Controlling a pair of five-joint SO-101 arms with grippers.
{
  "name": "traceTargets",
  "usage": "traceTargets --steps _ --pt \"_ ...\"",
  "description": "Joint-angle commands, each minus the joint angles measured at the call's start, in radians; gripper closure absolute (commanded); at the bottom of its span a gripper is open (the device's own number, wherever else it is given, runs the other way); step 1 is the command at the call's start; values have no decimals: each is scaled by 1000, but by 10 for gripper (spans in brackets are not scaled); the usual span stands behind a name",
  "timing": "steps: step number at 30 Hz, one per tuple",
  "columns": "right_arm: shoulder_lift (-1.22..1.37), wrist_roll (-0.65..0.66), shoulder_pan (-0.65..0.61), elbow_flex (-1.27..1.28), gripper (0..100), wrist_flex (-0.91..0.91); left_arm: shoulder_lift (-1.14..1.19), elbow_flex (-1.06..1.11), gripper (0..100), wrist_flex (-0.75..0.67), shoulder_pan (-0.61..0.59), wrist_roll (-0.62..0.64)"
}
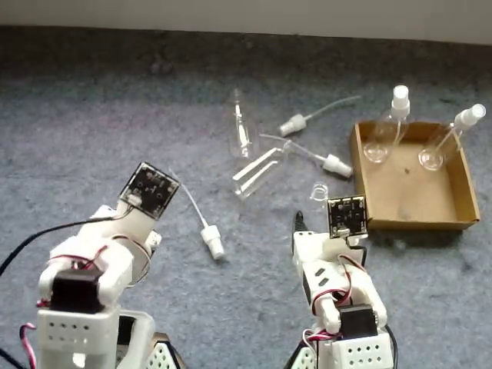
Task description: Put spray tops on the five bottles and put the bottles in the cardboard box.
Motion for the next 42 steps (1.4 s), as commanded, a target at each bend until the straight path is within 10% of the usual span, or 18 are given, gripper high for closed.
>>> traceTargets --steps 1,28,36,42 --pt "-2 -9 12 56 832 -18 209 -65 989 -2 114 -5" --pt "-2 -9 12 56 832 -18 1038 -466 986 -117 363 870" --pt "-2 -9 12 56 832 -18 1218 -449 713 -167 363 1003" --pt "-2 -9 12 56 832 -18 1227 -435 729 -227 363 1066"
